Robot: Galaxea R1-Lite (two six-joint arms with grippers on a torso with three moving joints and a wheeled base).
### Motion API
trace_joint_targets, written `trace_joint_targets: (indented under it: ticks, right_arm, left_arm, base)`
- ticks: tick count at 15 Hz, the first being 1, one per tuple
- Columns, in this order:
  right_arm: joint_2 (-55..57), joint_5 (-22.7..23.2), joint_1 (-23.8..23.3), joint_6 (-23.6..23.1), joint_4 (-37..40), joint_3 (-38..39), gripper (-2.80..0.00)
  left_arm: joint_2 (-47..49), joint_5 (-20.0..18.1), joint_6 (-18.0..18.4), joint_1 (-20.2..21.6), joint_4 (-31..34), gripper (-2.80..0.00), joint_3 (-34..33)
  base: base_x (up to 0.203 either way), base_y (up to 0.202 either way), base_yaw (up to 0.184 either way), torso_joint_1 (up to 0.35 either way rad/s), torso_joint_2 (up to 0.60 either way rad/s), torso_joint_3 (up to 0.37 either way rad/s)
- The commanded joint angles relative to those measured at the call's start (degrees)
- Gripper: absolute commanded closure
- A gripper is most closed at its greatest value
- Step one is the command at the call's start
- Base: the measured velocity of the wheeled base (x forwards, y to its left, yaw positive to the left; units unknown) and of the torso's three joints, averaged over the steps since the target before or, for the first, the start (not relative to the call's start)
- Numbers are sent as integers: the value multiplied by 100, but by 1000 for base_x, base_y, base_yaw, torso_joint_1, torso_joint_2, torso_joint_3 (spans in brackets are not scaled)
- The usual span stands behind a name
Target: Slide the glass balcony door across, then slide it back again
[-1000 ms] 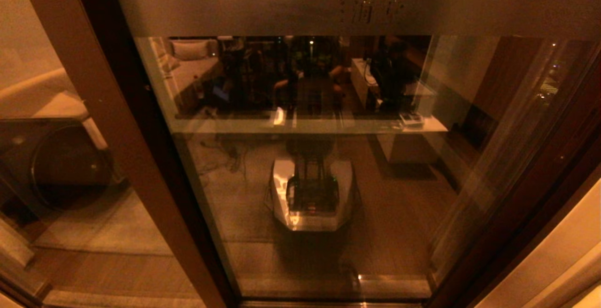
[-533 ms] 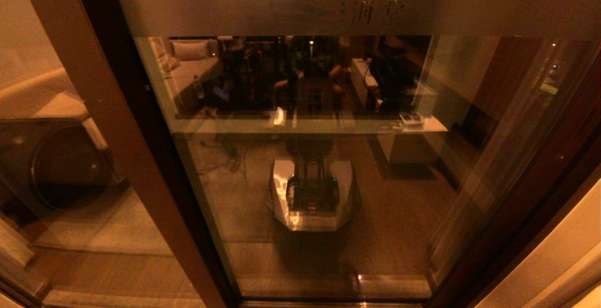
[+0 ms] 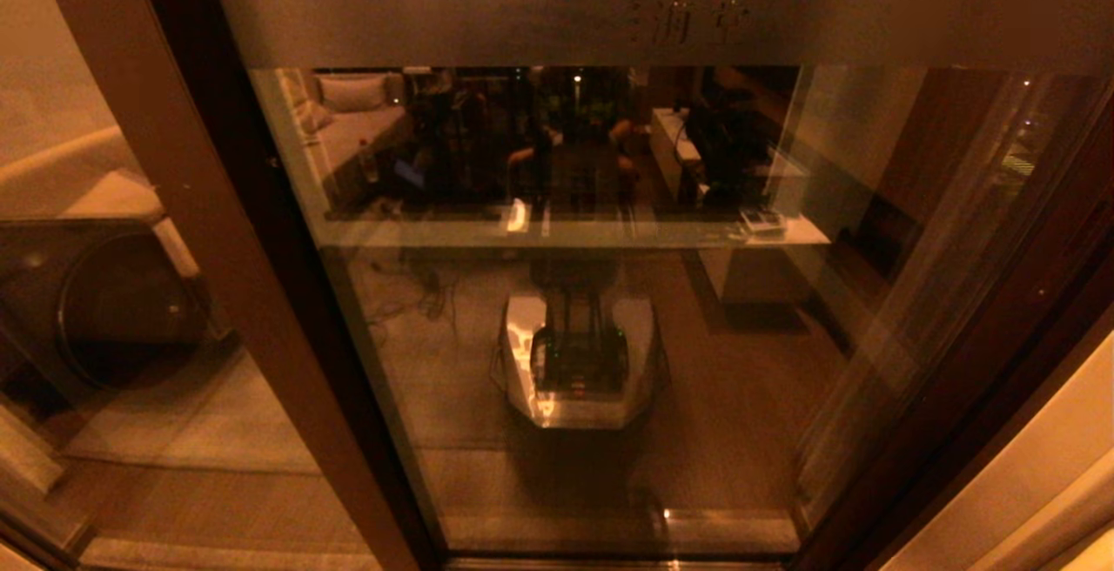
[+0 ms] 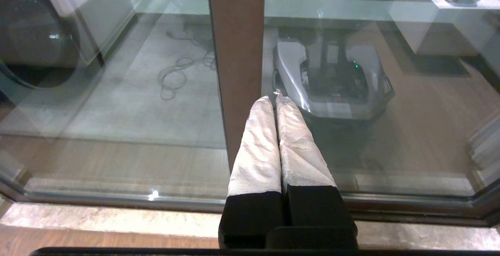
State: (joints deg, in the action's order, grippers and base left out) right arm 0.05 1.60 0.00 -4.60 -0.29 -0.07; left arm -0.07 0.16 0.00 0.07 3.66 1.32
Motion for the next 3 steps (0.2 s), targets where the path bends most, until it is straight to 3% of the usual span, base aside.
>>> trace_joint_targets:
  ticks: [1, 3]
  right_arm:
    - [-5, 7, 0, -24, 3, 7, 0]
    - [-5, -30, 0, 225, 12, -1, 0]
  left_arm:
    - [-1, 2, 0, 1, 3, 0, 0]
    - [-1, 2, 0, 1, 3, 0, 0]
  base:
    - [0, 0, 0, 0, 0, 0]
    - [0, 0, 0, 0, 0, 0]
